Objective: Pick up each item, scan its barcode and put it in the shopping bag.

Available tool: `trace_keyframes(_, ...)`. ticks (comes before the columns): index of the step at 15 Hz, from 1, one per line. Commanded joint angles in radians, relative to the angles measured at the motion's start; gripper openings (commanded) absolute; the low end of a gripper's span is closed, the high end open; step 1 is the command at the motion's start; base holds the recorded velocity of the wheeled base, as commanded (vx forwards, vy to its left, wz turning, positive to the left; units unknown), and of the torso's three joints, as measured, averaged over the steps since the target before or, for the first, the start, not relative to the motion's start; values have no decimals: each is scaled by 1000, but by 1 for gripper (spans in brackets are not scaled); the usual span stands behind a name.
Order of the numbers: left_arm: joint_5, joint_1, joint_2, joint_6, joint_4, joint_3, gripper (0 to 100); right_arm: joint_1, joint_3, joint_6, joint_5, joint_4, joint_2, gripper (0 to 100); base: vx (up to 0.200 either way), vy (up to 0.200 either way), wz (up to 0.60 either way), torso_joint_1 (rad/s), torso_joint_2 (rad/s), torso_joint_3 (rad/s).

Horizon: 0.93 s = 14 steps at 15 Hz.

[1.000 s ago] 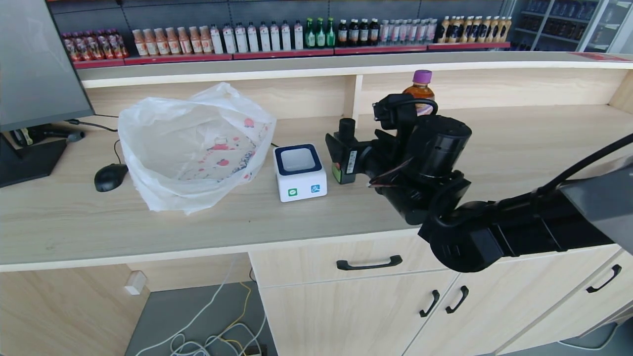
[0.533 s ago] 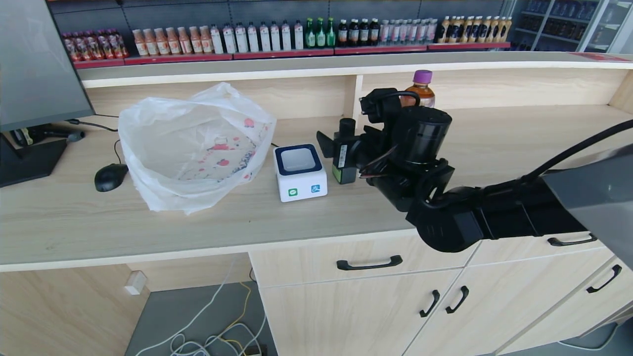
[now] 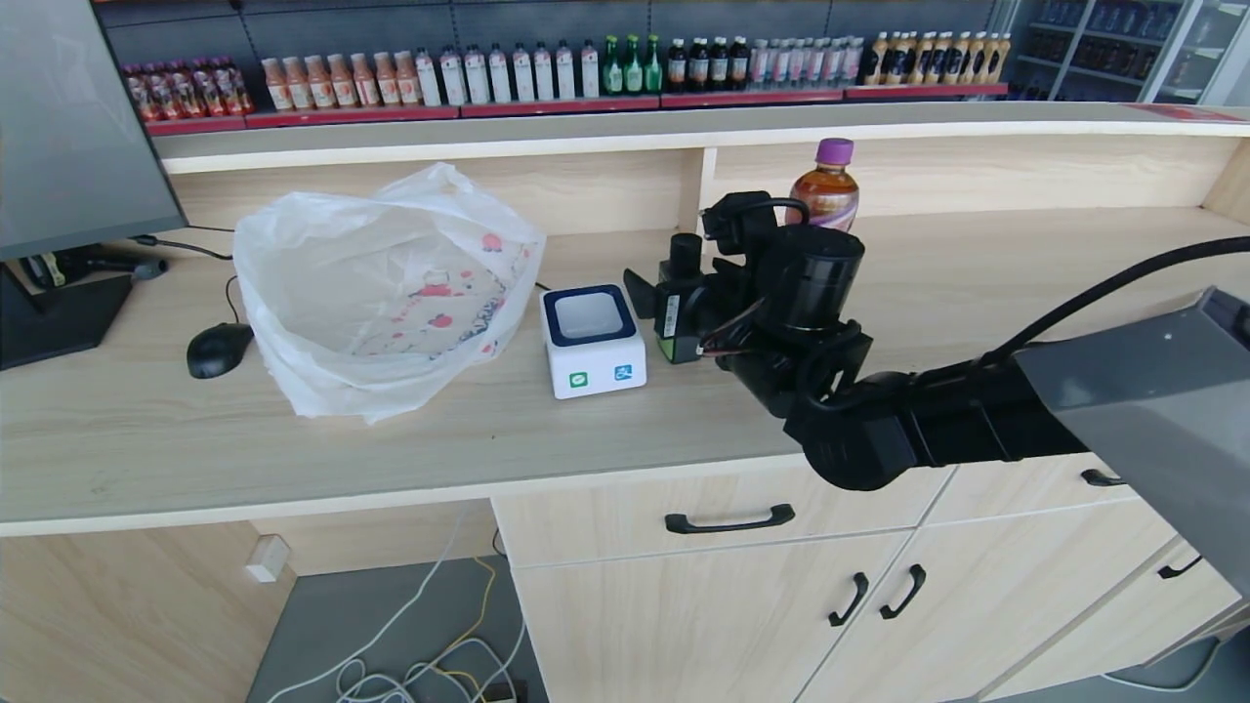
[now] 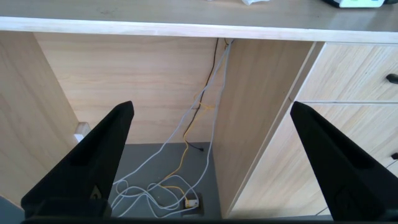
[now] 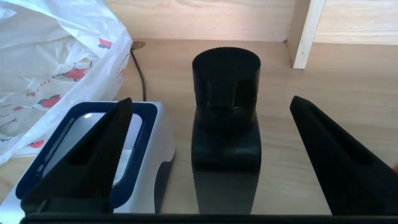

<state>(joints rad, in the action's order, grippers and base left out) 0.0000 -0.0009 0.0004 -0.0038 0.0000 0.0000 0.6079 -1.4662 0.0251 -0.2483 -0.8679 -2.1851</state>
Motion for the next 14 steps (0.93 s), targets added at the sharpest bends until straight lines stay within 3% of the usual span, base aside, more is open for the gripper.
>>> trace_keyframes(1, 0, 1, 0, -1, 0, 0, 100, -16, -25, -2, 0, 0, -27, 100, 0, 0, 0, 0, 0, 0)
trace_keyframes(14, 0, 1, 0, -1, 0, 0, 100, -46, -75, -7, 6, -5, -99, 100, 0, 0, 0, 0, 0, 0)
